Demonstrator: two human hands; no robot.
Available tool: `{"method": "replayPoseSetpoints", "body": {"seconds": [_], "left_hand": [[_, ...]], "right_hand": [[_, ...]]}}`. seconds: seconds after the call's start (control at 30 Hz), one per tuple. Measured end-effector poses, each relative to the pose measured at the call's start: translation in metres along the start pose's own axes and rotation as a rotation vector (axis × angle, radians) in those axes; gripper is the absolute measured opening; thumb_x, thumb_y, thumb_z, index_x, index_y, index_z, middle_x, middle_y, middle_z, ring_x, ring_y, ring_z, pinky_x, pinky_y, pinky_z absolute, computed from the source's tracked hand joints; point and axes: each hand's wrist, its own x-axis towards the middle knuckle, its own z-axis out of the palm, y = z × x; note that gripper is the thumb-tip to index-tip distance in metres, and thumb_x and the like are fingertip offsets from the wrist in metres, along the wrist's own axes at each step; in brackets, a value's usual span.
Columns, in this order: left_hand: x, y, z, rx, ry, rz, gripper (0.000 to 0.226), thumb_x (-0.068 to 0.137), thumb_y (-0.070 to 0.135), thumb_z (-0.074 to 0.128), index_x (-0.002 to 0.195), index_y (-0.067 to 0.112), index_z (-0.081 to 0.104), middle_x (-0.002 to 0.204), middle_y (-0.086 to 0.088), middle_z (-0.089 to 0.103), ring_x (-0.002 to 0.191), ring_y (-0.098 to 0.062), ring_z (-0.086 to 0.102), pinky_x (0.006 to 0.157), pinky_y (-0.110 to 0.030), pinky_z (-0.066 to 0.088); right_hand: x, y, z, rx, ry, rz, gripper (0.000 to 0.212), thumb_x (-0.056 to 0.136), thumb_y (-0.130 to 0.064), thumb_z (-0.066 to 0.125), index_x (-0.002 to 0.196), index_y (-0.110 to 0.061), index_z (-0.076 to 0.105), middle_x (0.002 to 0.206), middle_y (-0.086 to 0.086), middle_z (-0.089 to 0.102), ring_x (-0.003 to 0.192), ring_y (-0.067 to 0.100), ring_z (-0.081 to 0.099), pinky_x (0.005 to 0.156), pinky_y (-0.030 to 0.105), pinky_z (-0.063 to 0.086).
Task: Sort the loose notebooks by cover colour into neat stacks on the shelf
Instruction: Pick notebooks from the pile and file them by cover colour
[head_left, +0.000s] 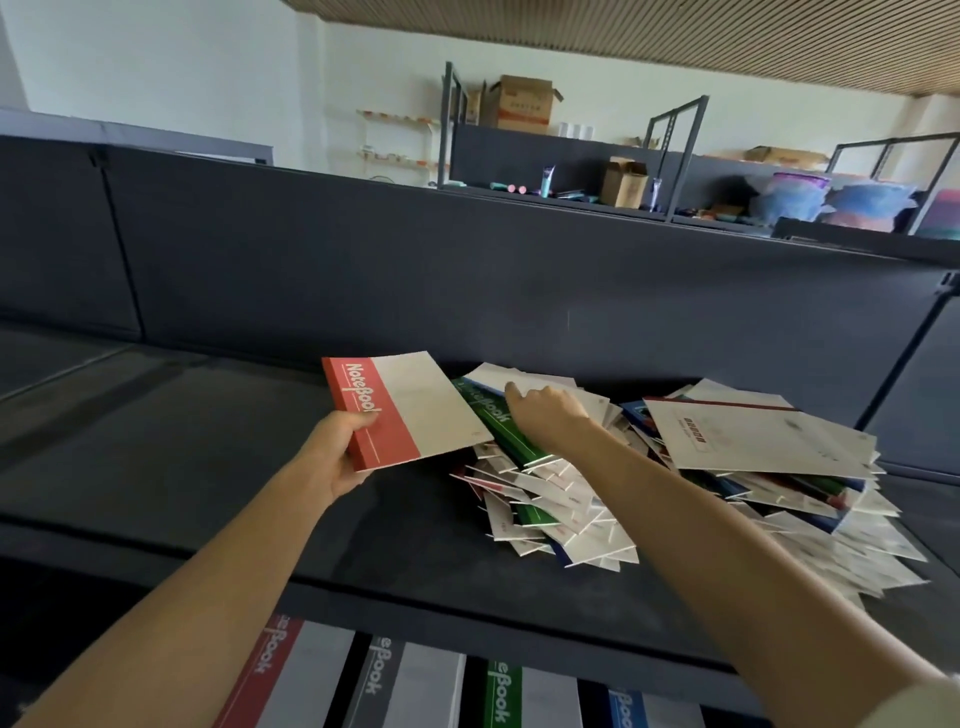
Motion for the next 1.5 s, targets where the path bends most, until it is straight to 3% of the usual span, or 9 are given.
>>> {"method": "replayPoseSetpoints", "body": {"seconds": [0.1,0.23,0.4,0.53,0.67,0.77,0.87,1.17,1.5], "left_hand": [[-0.002,0.005,-0.005,0.002,0.022,0.024,0.036,0.096,0.006,0.047,0.132,0.009,0.043,0.11,-0.009,0.059,0.097,-0.023,0.057,0.081,-0.036,0.044],[0.0,0.008,-0.001,-0.048,-0.041,0.059,0.045,0.095,0.0,0.045,0.137,0.013,0.04,0.128,-0.009,0.056,0.112,-0.029,0.056,0.083,-0.041,0.046],[-0.009,-0.006,0.032,-0.245,-0.138,0.025,0.016,0.097,0.025,0.047,0.104,0.015,0.057,0.083,-0.005,0.069,0.078,-0.018,0.066,0.068,-0.033,0.053],[0.002,-0.013,0.012,-0.201,-0.081,0.059,0.026,0.098,0.024,0.046,0.121,0.015,0.054,0.101,-0.007,0.068,0.09,-0.02,0.063,0.072,-0.035,0.05],[0.007,-0.019,-0.004,-0.026,-0.031,0.041,0.04,0.095,0.011,0.05,0.134,0.012,0.044,0.118,-0.014,0.06,0.093,-0.026,0.062,0.073,-0.04,0.049],[0.007,-0.016,-0.008,0.011,-0.017,0.036,0.034,0.097,0.007,0.046,0.129,0.013,0.043,0.118,-0.014,0.056,0.1,-0.027,0.055,0.08,-0.041,0.042],[0.01,-0.01,-0.022,-0.019,-0.007,0.056,0.034,0.098,0.006,0.042,0.132,0.011,0.043,0.109,-0.011,0.059,0.092,-0.026,0.058,0.076,-0.04,0.044],[0.016,-0.007,-0.048,-0.106,-0.01,0.037,0.035,0.097,0.01,0.045,0.131,0.013,0.045,0.104,-0.006,0.063,0.089,-0.022,0.062,0.065,-0.036,0.047],[0.012,-0.001,-0.05,-0.064,-0.123,0.035,0.035,0.094,0.004,0.048,0.126,0.017,0.044,0.117,-0.011,0.059,0.093,-0.024,0.06,0.067,-0.04,0.047]], "right_hand": [[-0.001,-0.002,-0.001,0.046,-0.009,0.1,0.058,0.092,0.005,0.041,0.144,0.007,0.016,0.122,0.019,0.058,0.11,0.034,0.058,0.082,0.037,0.048],[0.004,-0.018,-0.042,0.156,-0.003,0.116,0.034,0.092,0.001,0.042,0.126,0.001,0.051,0.124,0.016,0.058,0.113,0.031,0.058,0.088,0.033,0.047],[0.01,-0.092,-0.094,0.345,0.004,-0.111,0.02,0.096,-0.022,0.041,0.098,-0.009,0.056,0.102,0.011,0.062,0.089,0.029,0.059,0.071,0.033,0.044],[0.007,-0.092,-0.089,0.463,-0.15,-0.229,0.031,0.098,-0.019,0.037,0.08,-0.005,0.058,0.082,0.008,0.059,0.081,0.028,0.056,0.065,0.029,0.042],[0.001,-0.08,-0.071,0.745,-0.263,-0.255,0.033,0.097,-0.016,0.044,0.125,-0.006,0.058,0.125,0.013,0.057,0.101,0.021,0.05,0.082,0.026,0.041],[0.013,-0.063,-0.044,0.609,-0.136,-0.065,0.04,0.097,-0.018,0.043,0.135,-0.008,0.048,0.14,0.011,0.047,0.125,0.027,0.045,0.099,0.03,0.036],[0.01,-0.037,-0.018,0.417,-0.204,0.19,0.038,0.096,-0.024,0.043,0.127,-0.002,0.049,0.127,0.017,0.056,0.112,0.032,0.053,0.085,0.032,0.042],[-0.004,-0.046,-0.015,0.014,-0.124,0.095,0.026,0.095,-0.005,0.04,0.112,-0.006,0.06,0.114,0.01,0.065,0.102,0.026,0.062,0.076,0.029,0.047],[-0.01,-0.046,-0.037,0.021,-0.013,0.218,0.033,0.095,0.001,0.036,0.127,0.004,0.044,0.127,0.017,0.054,0.115,0.029,0.056,0.09,0.03,0.046]]}}
